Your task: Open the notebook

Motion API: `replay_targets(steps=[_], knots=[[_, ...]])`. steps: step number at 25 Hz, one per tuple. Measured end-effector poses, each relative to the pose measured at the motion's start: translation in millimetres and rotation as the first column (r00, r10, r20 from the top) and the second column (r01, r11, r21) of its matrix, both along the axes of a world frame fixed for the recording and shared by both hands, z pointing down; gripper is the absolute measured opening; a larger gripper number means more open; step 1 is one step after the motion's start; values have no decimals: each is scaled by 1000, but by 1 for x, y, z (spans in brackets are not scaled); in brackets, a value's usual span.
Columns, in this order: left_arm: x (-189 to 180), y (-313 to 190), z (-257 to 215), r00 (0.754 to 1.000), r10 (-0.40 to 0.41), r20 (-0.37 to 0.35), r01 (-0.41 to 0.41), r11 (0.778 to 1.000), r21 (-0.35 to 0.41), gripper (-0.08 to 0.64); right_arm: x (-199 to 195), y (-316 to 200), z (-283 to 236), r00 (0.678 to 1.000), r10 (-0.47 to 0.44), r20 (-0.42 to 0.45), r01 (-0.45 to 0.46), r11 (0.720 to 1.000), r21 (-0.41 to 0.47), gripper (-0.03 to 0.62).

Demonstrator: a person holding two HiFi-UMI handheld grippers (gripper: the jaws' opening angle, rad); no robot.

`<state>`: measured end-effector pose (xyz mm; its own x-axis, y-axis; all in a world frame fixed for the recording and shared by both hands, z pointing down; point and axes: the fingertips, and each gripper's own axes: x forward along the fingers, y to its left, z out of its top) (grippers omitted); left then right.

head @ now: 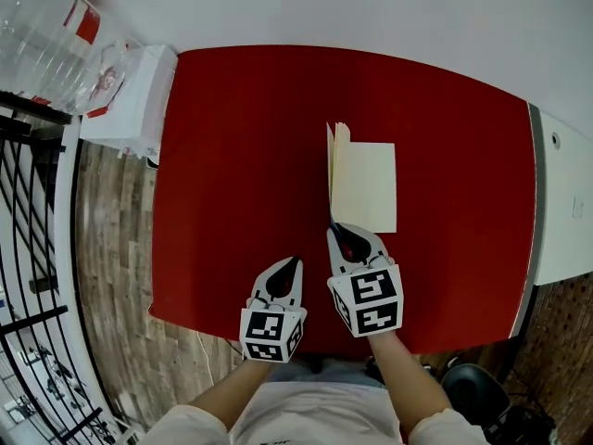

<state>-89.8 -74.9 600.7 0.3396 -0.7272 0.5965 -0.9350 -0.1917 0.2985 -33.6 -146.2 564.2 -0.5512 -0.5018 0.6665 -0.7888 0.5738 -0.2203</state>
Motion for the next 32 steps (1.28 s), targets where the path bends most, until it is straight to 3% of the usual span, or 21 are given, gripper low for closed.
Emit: replay_targets(steps=[11, 22, 27, 32], knots=[[-60, 31, 12, 988, -153, 4, 153, 988, -29, 6, -89, 8, 46, 976, -174, -132, 173, 985, -22, 18], [-90, 45, 30, 976, -218, -9, 217, 975, -51, 6, -109, 12, 102, 956, -212, -202, 195, 975, -102, 18], [-97, 48, 39, 973, -230, -16, 229, 971, -64, 6, -116, 8, 112, 959, -196, -204, 182, 979, -87, 20], [-102, 52, 44, 972, -236, -18, 234, 969, -74, 6, -119, 18, 117, 977, -139, -164, 118, 985, -127, 41]])
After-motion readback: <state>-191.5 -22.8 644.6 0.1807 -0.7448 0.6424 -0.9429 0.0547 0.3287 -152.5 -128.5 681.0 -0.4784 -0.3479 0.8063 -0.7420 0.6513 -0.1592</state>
